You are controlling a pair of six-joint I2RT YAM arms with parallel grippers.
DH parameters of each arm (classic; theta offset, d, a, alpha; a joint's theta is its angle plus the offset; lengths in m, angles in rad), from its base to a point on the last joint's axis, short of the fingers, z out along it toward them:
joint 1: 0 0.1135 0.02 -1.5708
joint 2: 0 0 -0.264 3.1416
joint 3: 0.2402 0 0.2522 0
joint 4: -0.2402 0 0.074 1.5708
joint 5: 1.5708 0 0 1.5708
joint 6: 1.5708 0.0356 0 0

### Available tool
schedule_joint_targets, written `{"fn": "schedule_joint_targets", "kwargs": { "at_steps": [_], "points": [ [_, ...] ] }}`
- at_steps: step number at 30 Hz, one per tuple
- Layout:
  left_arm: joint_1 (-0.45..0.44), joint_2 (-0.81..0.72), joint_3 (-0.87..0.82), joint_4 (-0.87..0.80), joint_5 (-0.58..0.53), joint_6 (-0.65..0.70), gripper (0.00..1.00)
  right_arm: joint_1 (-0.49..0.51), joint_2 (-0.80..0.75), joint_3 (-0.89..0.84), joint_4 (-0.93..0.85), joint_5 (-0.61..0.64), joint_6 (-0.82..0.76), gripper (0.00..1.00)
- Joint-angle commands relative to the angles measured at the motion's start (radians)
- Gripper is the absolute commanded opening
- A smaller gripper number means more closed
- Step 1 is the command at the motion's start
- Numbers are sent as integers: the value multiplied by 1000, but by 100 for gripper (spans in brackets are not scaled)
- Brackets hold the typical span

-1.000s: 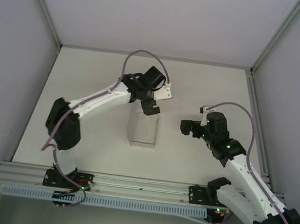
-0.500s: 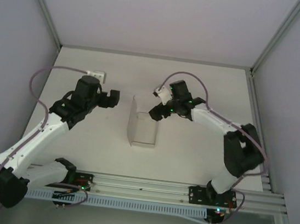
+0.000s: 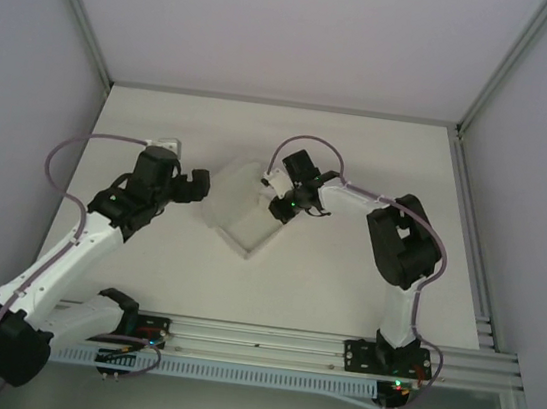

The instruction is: Assemble paper box

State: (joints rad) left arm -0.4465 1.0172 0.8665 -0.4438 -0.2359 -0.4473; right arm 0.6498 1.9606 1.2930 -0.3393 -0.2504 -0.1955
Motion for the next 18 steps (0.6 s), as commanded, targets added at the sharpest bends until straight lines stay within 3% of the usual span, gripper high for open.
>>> {"fn": "schedule_joint_targets", "kwargs": {
  "at_steps": [1, 6, 10, 14, 18],
  "points": [
    [6, 12, -7, 39, -10, -28, 100, 21, -67, -85, 46, 208, 208, 5],
    [6, 40, -8, 79, -1, -40, 100, 81, -151, -276, 142, 443, 645, 3],
    [7, 83, 9, 107, 65, -15, 100, 168, -151, -284, 98, 594, 802, 9],
    [6, 119, 4, 168, 223, 70, 100, 215, -177, -270, 80, 649, 841, 25],
    [6, 113, -22, 194, 278, 127, 100, 217, -295, -291, 54, 714, 797, 53]
  ]
}}
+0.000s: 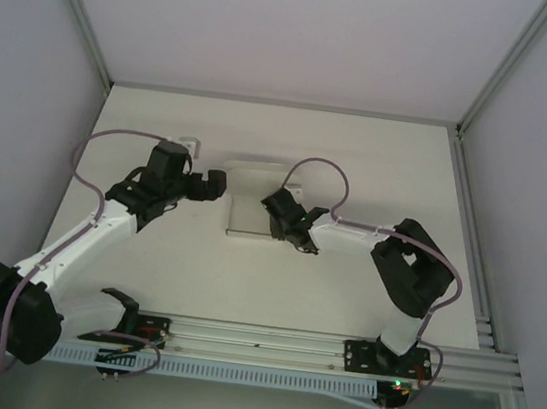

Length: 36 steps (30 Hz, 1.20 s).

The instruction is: Assemble paper box

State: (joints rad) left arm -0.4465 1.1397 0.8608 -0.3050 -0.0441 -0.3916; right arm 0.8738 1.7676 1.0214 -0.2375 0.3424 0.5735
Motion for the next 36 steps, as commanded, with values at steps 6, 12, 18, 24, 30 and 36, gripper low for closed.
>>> {"fn": "schedule_joint_targets", "kwargs": {
  "at_steps": [6, 12, 18, 24, 30, 36],
  "points": [
    [6, -20, -32, 83, 127, 177, 100, -72, -285, -90, 47, 61, -253, 82],
    [38, 79, 20, 80, 200, 343, 100, -279, -290, -30, 106, -408, -569, 93],
    [162, 221, 102, 105, 445, 490, 100, -315, -139, 175, -101, -524, -732, 81],
    [180, 366, 197, 30, 609, 734, 100, -321, -31, 263, -197, -520, -740, 61],
    [180, 527, 335, -84, 630, 809, 91, -324, -30, 268, -210, -515, -762, 59],
    [167, 589, 380, -118, 652, 836, 68, -325, -23, 289, -226, -499, -761, 39]
  ]
}}
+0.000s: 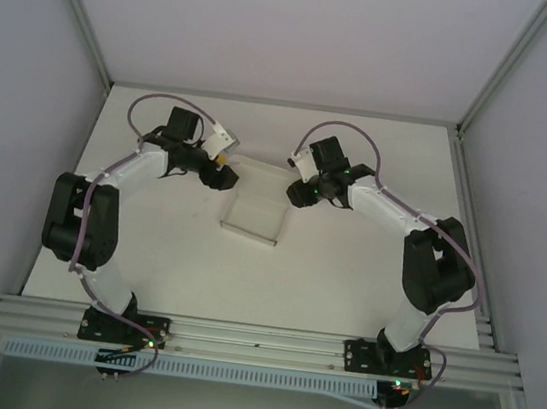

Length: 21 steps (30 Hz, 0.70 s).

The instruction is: Assemble paper box

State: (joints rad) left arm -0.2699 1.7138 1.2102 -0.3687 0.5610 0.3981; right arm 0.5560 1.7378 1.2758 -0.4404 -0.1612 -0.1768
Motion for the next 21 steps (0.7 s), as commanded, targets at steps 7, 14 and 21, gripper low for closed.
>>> {"fn": "schedule_joint_targets", "kwargs": {
  "at_steps": [7, 14, 21],
  "points": [
    [-37, 17, 46, -32, 50, 22, 17, -8, 12, 43, -30, 13, -10, 21],
    [-92, -39, -19, 143, -132, -227, 0, 5, -18, 30, 37, 108, 96, 0],
    [-283, -136, -174, 446, -540, -589, 0, 90, -55, -120, 379, 398, 404, 0]
  ]
}}
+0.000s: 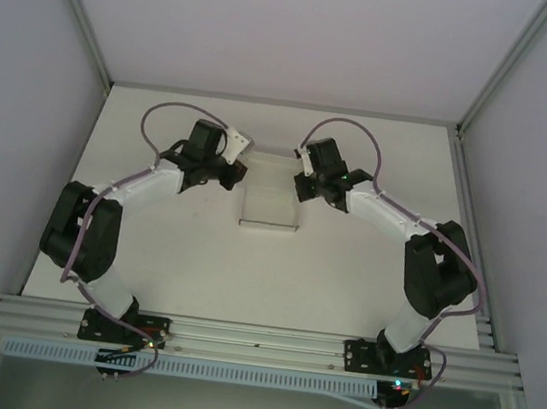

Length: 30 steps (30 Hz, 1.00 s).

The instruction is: Assemble paper box

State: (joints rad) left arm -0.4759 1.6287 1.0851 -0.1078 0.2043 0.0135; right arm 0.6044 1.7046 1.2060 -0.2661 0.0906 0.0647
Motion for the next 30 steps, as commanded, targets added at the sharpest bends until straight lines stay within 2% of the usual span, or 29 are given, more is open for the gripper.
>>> {"fn": "schedule_joint_targets", "kwargs": {
  "at_steps": [1, 4, 9, 14, 20, 25, 28, 30],
  "points": [
    [-105, -58, -78, 245, -246, -242, 0, 52, -18, -76, 267, 157, 195, 0],
    [-160, -36, -118, 359, -305, -319, 0, 86, -4, -139, 409, 183, 283, 0],
    [-184, 38, -132, 465, -371, -442, 0, 111, -1, -212, 500, 193, 293, 0],
    [-198, 69, -141, 532, -342, -477, 0, 128, -48, -313, 557, 174, 300, 0],
    [-274, 42, -321, 745, -360, -435, 0, 182, -106, -482, 709, 266, 261, 1],
    [-343, 20, -493, 926, -366, -393, 1, 217, -139, -594, 828, 288, 232, 2],
    [-362, 30, -526, 951, -379, -416, 1, 252, -140, -616, 824, 334, 209, 3],
    [-368, 37, -528, 953, -372, -425, 1, 271, -145, -624, 820, 352, 203, 8]
  ]
}}
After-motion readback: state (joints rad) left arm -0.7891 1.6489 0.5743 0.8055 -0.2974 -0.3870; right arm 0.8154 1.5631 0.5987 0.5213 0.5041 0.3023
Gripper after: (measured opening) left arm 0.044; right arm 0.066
